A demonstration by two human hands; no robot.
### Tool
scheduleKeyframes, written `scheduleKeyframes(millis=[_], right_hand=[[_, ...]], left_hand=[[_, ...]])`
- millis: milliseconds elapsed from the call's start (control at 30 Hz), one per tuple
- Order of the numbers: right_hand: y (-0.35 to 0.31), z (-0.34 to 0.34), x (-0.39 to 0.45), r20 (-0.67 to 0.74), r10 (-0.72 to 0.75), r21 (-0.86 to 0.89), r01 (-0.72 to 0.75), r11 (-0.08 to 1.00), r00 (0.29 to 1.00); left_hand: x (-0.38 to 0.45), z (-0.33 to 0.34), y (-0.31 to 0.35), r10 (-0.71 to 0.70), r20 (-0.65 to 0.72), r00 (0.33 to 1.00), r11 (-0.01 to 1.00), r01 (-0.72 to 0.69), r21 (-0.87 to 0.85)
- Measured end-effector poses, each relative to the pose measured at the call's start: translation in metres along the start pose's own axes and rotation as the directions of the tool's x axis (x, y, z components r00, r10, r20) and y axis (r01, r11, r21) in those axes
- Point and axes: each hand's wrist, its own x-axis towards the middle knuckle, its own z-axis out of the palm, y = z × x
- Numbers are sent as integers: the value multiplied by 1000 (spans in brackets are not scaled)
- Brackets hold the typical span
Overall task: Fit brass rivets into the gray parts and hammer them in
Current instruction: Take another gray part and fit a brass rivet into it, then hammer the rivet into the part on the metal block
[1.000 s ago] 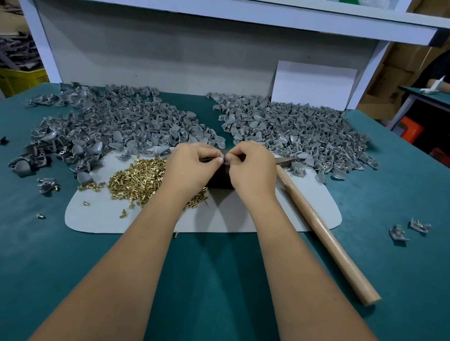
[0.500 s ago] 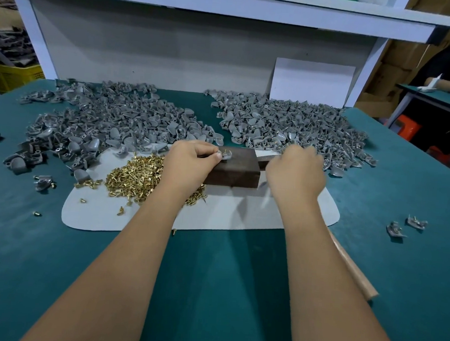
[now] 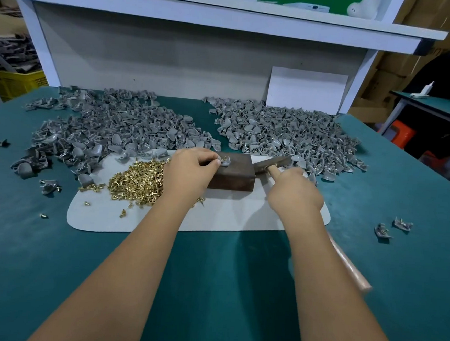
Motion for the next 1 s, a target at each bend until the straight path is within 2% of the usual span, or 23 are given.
scheduleKeyframes(millis=[67,233,333,467,600,733,900,1000], right_hand=[[1,-4,-4,-73,-7,102,15,995,997],[4,-6,-9,-286,61,212,1,977,956],[5,-6,-16,-347,-7,257,102,961,938],[-1,-11,-22,-333,-141,330,256,909,932],[-9,-23,-26,-403,-198,236,311,921,893],[-14,-27,-30,-495,-183,244,338,909,850],[-18,-22,-30,-345,-307,68,350,934,887],[-19,-25,-28,-448,-249,148,346,927,859]], left_hand=[[-3,0,2,-15,-11,1000,1000,15,13],[-4,0,4,-47,-13,999,999,47,23],[-4,2,2,-59,-21,998,998,59,-3],[-5,2,0,-44,-28,999,998,42,-57],[-3,0,-2,-24,-10,1000,1000,24,-12],[-2,2,-2,-70,-49,996,998,70,-8],[-1,2,-2,-80,-20,997,995,79,-55],[-2,3,1,-88,-43,995,995,86,-51]])
